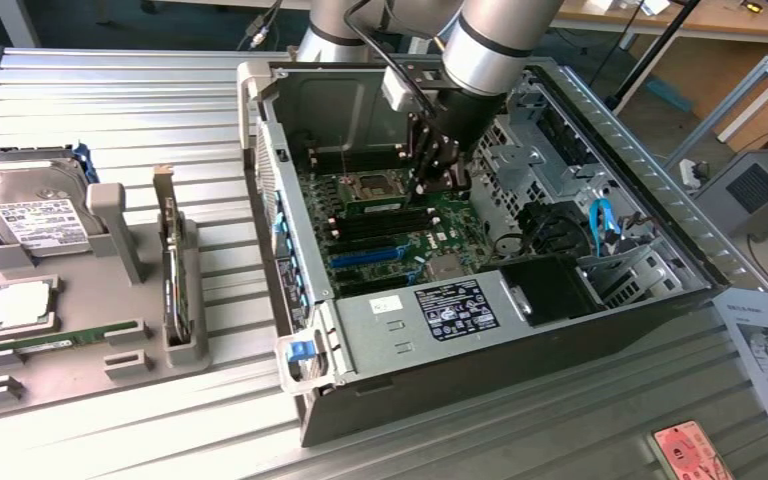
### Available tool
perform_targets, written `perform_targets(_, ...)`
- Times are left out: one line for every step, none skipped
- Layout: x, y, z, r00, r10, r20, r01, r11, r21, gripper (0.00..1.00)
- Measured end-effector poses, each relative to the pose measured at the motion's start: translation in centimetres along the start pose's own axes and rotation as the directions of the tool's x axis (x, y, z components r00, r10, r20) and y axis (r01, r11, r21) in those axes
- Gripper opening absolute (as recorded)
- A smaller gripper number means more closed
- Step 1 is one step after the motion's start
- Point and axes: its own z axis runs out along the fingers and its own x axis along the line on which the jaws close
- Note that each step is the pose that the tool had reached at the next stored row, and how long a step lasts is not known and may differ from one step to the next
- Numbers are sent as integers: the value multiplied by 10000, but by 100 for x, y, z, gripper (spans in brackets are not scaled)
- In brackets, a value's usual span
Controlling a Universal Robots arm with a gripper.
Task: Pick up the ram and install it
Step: 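Insert the ram into the slot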
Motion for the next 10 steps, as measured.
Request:
perform_targets(0,0,0,10000,0,0,0,10000,0,12)
perform_targets(0,0,0,10000,0,0,0,10000,0,12)
perform_targets(0,0,0,10000,-1,0,1,10000,0,12)
perform_targets(0,0,3,10000,-1,1,1,10000,0,12)
perform_targets(-1,-1,10,10000,-1,6,1,10000,2,12)
perform_targets(0,-2,18,10000,-1,3,1,10000,1,12)
perform_targets(1,-2,30,10000,-1,-1,1,10000,0,12)
perform_targets(1,-4,48,10000,-1,1,1,10000,0,12)
perform_targets(1,-6,73,10000,-1,1,1,10000,0,12)
perform_targets(2,-8,99,10000,-1,1,1,10000,0,12)
